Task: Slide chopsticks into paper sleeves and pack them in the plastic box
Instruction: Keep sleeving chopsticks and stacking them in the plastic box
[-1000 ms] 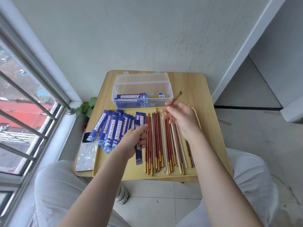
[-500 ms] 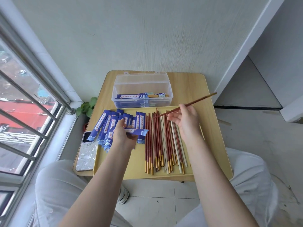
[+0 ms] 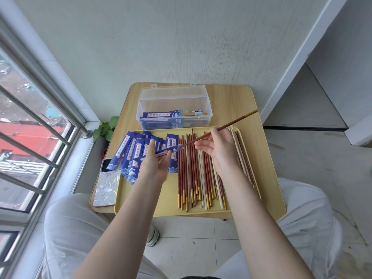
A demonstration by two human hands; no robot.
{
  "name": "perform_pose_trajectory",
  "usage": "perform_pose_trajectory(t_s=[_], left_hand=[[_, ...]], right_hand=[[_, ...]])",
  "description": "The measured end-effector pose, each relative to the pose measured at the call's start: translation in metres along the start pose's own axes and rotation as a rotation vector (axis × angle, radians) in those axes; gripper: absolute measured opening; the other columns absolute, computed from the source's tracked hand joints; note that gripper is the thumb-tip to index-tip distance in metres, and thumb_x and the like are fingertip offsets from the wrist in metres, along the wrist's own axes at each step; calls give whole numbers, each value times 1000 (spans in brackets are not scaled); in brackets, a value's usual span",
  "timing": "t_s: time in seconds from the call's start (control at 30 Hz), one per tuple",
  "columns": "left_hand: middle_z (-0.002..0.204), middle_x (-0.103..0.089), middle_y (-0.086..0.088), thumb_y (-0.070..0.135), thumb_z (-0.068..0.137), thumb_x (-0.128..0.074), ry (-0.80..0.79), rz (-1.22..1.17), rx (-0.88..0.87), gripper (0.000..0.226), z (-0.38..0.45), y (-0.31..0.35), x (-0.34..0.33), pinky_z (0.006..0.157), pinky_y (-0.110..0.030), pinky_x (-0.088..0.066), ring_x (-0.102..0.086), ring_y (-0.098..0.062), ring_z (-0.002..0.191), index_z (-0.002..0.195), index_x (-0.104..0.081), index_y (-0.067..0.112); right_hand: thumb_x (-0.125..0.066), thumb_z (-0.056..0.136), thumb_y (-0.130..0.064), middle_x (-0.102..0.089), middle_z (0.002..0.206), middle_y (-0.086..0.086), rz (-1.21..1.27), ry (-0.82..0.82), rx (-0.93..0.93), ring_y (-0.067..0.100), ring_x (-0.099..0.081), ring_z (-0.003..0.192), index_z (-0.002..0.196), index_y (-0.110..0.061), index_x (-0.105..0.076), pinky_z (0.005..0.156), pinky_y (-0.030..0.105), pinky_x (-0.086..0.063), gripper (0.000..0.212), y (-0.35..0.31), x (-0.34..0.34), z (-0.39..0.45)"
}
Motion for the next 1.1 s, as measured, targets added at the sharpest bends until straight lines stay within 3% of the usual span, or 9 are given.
perform_pose_trajectory(t_s=[0.17,0.47,0.57,0.67,0.77,0.83,0.93,1.03,1.1], left_hand=[[96,-70,-15,44,82,-78,-6,18,58,55,-2,-6,2,65,-28,-63,-72,-21,81,113,-59,2],[101,-71,-17,42,82,-79,-1,-64,116,55,-3,-8,2,69,-33,-63,-73,-25,88,114,-58,2],[96,-69,-17,42,84,-77,-25,-62,124,49,-8,-9,-1,68,-34,-62,-72,-24,83,104,-57,2],[91,-70,-19,39,86,-75,-72,-85,165,45,-15,-14,-6,66,-31,-63,-72,-26,79,101,-56,1],[97,-72,-23,34,86,-76,-146,-77,218,47,-18,-20,-11,66,-31,-63,-74,-29,89,111,-59,-2],[100,-74,-24,36,88,-74,-190,5,242,52,-17,-23,-12,68,-32,-63,-75,-30,89,118,-59,-3],[98,-75,-19,52,93,-61,-298,335,294,59,-21,-25,-11,64,-29,-63,-75,-26,77,113,-63,-4],[83,-73,-11,51,97,-54,-445,716,281,50,-34,-27,-15,51,-24,-57,-67,-17,57,85,-72,6],[65,-62,-2,40,99,-55,-454,843,86,43,-36,-20,-22,47,-22,-43,-51,-12,47,67,-66,13]], right_hand=[[-49,105,-17,-66,73,4,-43,-25,92,28,-71,69,110,-5,-50,67,38,-61,13,0,-1,-2],[-50,105,-18,-70,72,-4,-55,-7,156,29,-71,70,100,-14,-52,73,46,-60,6,-4,6,4],[-53,103,-17,-69,81,6,-88,-41,164,26,-71,72,102,-12,-55,72,41,-61,5,-4,2,1],[-60,99,-16,-71,93,7,-180,-111,137,21,-73,85,104,-10,-63,77,37,-61,7,5,-6,-2],[-63,97,-14,-73,106,3,-292,-215,72,18,-71,102,105,-14,-69,84,35,-61,10,18,-14,-5],[-62,97,-10,-72,108,5,-291,-235,43,19,-71,103,105,-12,-70,84,37,-61,11,21,-14,-6],[-62,96,-5,-72,104,7,-266,-161,60,19,-72,96,106,-11,-66,77,34,-61,12,18,-6,1],[-64,95,-5,-73,98,6,-335,-55,112,15,-73,89,106,-20,-61,73,32,-60,19,13,7,10],[-65,94,-6,-73,96,7,-386,-46,121,16,-73,88,114,-18,-59,73,32,-61,24,10,11,13]])
Point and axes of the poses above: each hand's wrist, its own z-axis towards the middle knuckle, its own x-axis out of the back of the hand, y = z × x, the point moved 6 cm from there along z, towards the middle knuckle
